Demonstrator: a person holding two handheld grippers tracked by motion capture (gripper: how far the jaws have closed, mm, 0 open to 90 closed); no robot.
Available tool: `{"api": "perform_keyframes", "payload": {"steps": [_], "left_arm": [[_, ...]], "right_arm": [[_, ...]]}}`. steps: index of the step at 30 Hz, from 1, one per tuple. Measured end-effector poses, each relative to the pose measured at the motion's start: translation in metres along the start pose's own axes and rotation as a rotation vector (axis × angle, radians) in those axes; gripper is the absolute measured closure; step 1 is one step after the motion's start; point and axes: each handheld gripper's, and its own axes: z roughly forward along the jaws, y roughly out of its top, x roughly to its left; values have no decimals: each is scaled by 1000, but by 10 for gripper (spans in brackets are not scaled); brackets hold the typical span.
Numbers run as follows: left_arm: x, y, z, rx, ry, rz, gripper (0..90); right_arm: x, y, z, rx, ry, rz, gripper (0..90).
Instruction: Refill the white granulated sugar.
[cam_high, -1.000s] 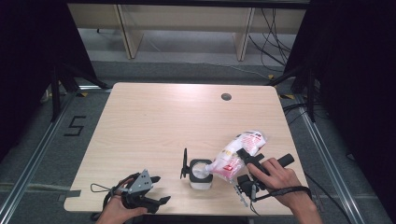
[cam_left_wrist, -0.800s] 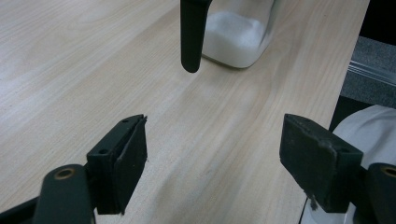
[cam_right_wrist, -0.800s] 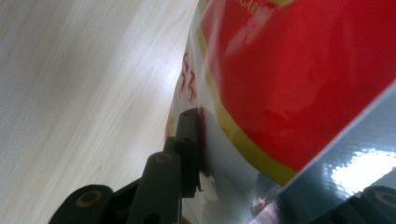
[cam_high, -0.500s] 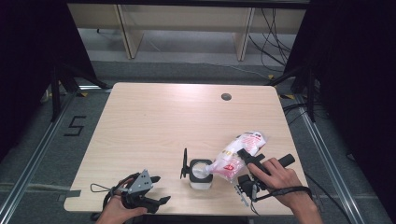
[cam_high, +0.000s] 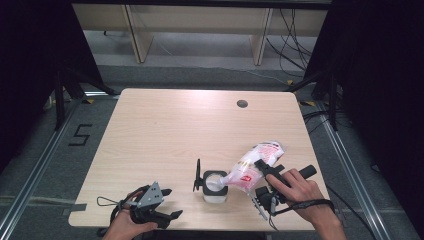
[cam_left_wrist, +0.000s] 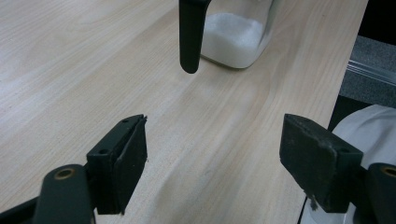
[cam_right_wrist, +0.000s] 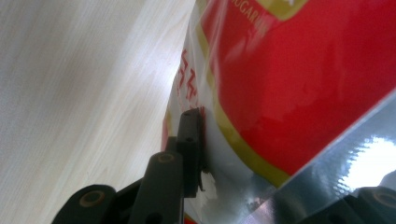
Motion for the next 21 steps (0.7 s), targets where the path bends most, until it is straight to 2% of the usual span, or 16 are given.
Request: {"api": "perform_keyframes", "payload": {"steps": [2, 3, 6, 7, 10, 11, 13, 14, 15, 16, 17, 18, 19, 21], "left_arm": [[-1, 0, 0, -10, -1, -10, 230], [-1, 0, 0, -7, -2, -10, 230], [2, 0, -1, 8, 0, 36, 229], [2, 0, -1, 7, 0, 34, 230], [2, 1, -1, 9, -1, 34, 230], [2, 1, -1, 11, -1, 34, 230], [1, 0, 0, -11, -3, 17, 230], [1, 0, 0, -2, 0, 29, 230], [1, 0, 0, -3, -1, 24, 230], [2, 1, -1, 10, -1, 33, 230], [2, 0, -1, 8, -1, 35, 230], [2, 1, -1, 10, -2, 39, 229], [0, 0, -1, 11, 2, 9, 230], [1, 0, -1, 9, 1, 23, 229]], "right_arm": [[-1, 0, 0, 5, 4, 0, 732], [-3, -1, 0, 8, 8, -17, 733], [-3, -1, 0, -4, 3, 5, 734], [-3, -2, 1, -13, 10, -6, 734], [-3, -5, 1, -13, 20, 19, 736], [-4, -6, 3, -27, 13, -6, 736], [-3, -6, 3, -12, 23, 19, 737], [-2, -7, 4, -19, 29, 25, 737], [-3, -8, 4, -19, 25, 14, 738], [-2, -9, 5, -26, 27, 26, 738], [2, -9, 4, -10, 43, 69, 739], [1, -10, 5, -14, 33, 60, 740], [0, -9, 5, -15, 35, 41, 740], [-2, -11, 6, -33, 29, 18, 742]]}}
